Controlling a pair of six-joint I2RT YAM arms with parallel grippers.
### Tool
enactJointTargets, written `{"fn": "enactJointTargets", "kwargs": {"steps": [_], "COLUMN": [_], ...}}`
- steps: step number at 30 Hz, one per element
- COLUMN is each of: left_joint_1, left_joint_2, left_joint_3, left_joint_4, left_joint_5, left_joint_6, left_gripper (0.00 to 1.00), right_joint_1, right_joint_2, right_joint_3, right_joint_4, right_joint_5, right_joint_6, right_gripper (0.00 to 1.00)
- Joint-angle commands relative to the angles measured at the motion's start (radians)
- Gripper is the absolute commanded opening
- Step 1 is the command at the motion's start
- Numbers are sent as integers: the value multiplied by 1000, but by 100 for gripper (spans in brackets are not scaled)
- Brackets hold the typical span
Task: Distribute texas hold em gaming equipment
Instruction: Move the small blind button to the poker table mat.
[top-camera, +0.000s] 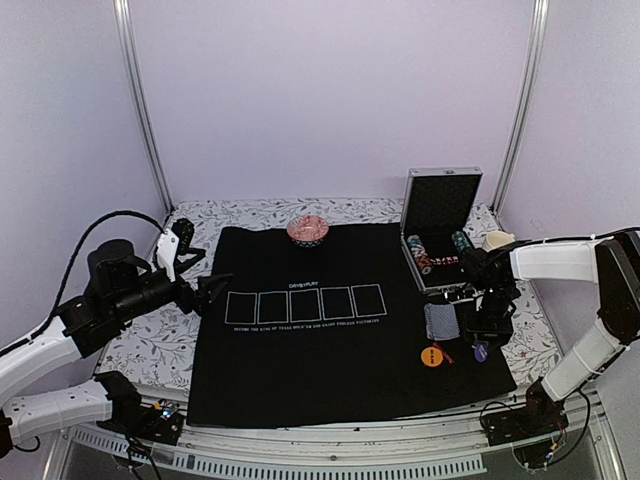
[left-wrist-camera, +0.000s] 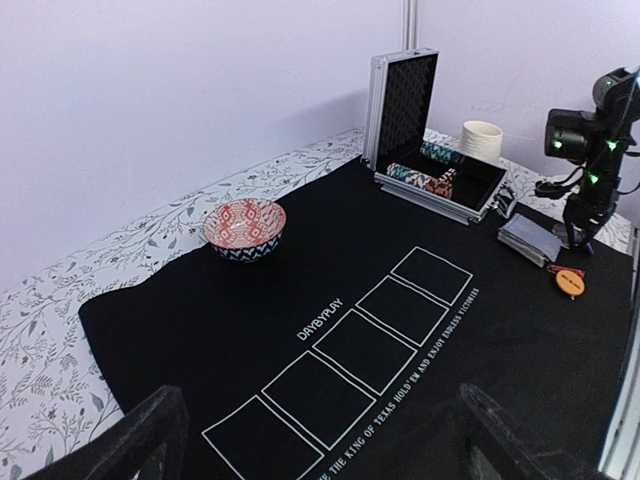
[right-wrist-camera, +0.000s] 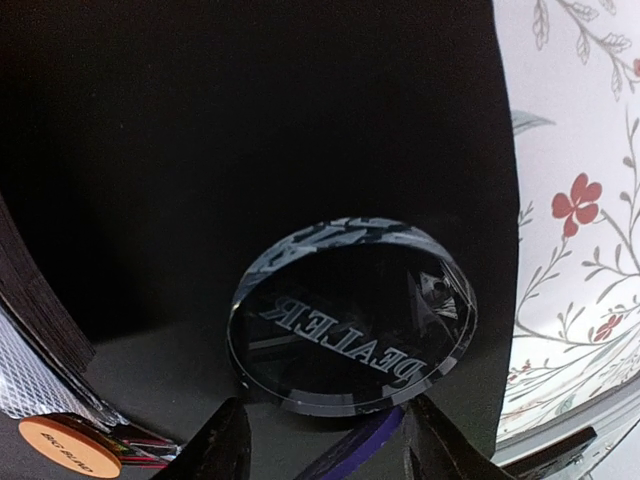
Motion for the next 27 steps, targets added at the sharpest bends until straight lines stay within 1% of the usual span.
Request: {"fn": "enactJointTargets", "kwargs": {"steps": [1,7,10,18,20,23,27], "left_joint_1": [-11,-10,-11,-11,-11,-11,-10], "left_joint_2": [-14,-14,-14,-20,-19,-19,-17], "left_joint_3": [16,16,16,16,16,16,15], "left_joint_4": [14,16,16,16,17,17,17], "left_joint_5": [22,26,29,28,30,32,28], "left_joint_6": [2,0,-2,-1,-1,-3,-2], "left_gripper": [93,94,94,94,94,94,94], "right_joint_1": [8,8,8,9,12,20,27], "right_joint_2": [-20,-35,-50,-52,-45,-26,-12], "right_joint_3": [-17,-23,-44,-90,-90,-89,-89], "right_joint_4": [19,10,23,93,96,98,93], "right_joint_5": [-14,3,-6,-64,-63,-64,-62], "right_joint_6": [22,35,42,62,67,69,72], "right_gripper": [57,66,68,68,67,61,50]}}
